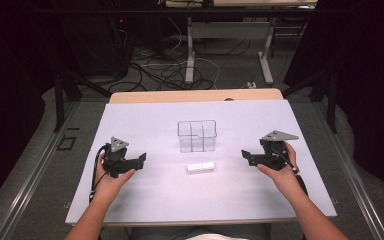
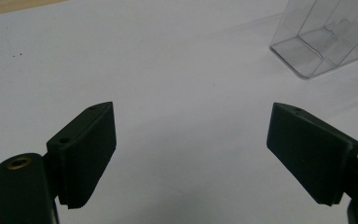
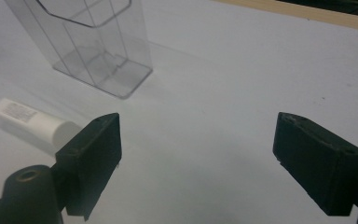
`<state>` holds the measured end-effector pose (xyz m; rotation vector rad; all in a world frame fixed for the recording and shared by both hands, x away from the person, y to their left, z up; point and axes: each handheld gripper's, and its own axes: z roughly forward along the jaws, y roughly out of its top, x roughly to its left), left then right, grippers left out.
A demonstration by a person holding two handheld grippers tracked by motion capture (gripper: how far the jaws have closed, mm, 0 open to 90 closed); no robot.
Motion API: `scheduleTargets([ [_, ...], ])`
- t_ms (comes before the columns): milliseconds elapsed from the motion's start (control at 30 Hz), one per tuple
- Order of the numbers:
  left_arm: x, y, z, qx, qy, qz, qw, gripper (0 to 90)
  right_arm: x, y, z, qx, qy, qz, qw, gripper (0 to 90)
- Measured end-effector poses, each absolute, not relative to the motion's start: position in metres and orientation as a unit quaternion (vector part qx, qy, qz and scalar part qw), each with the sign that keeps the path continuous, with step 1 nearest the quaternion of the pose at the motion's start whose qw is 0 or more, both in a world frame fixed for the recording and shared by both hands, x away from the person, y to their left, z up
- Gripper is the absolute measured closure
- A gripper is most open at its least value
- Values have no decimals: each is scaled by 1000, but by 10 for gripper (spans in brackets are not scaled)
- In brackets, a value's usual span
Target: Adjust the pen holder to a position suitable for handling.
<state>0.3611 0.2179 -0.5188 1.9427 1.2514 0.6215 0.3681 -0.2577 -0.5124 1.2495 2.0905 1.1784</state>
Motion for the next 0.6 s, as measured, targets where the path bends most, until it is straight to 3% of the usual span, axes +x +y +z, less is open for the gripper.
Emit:
scheduleTargets([
  [333,364,211,-508,777,461,233,359,160,373,-273,-525,485,732,429,211,6],
  [600,376,201,-494,790,442,216,365,180,373,-270,-525,492,726,429,216,0],
])
